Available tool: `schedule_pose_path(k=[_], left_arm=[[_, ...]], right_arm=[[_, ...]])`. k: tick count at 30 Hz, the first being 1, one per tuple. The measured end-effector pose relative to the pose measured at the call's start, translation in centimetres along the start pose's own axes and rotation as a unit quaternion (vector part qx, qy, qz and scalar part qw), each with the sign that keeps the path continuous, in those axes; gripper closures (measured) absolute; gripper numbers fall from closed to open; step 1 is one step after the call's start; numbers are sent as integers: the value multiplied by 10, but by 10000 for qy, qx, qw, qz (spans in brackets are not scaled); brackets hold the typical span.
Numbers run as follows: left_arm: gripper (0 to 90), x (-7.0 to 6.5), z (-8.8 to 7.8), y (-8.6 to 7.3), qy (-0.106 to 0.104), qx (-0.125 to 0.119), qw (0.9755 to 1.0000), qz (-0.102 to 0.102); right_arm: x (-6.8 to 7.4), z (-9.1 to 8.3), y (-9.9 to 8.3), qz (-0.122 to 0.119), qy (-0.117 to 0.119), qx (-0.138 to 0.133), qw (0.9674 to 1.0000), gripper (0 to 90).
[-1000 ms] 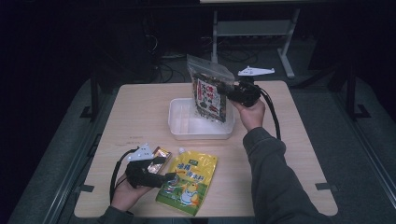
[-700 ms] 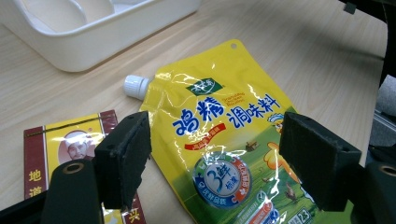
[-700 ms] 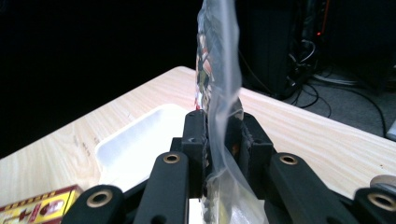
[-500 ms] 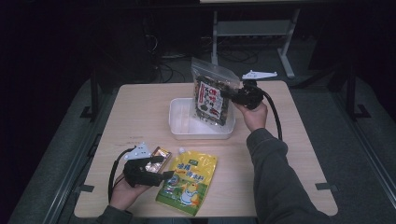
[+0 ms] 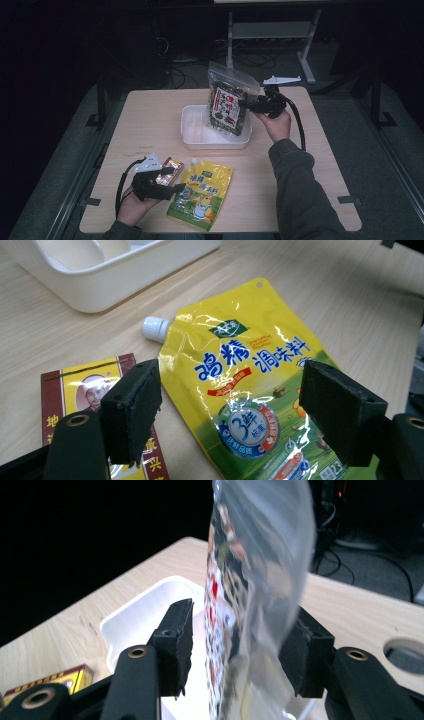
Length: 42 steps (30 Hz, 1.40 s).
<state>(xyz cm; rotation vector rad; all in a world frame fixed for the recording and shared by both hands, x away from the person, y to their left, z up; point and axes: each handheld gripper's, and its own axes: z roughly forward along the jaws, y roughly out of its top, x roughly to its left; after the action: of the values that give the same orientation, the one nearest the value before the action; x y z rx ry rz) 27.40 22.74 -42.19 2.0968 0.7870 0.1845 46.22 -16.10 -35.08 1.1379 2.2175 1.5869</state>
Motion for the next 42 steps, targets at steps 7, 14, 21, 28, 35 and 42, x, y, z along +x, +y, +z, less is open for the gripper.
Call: schedule_pose_path(k=[7,14,21,28,35,42], left_arm=[[240,-2,1,0,19,45,10000,62],[228,-2,3,0,27,60,10000,58],[213,-3,6,1,-21,56,10000,70],[213,-3,5,-1,-51,53,10000,64],[210,-2,4,0,-37,17,10000,76],[209,-1,2,0,4,-30,10000,74]], right_arm=[[0,-16,-9,138,-7,119,9998,424],[2,-27,-16,219,88,240,9994,399],[7,-34,-20,261,226,480,9982,353],[13,-43,-30,262,287,588,9975,340],[23,-53,-41,254,276,699,9968,324],[38,-59,-49,225,439,832,9953,312]])
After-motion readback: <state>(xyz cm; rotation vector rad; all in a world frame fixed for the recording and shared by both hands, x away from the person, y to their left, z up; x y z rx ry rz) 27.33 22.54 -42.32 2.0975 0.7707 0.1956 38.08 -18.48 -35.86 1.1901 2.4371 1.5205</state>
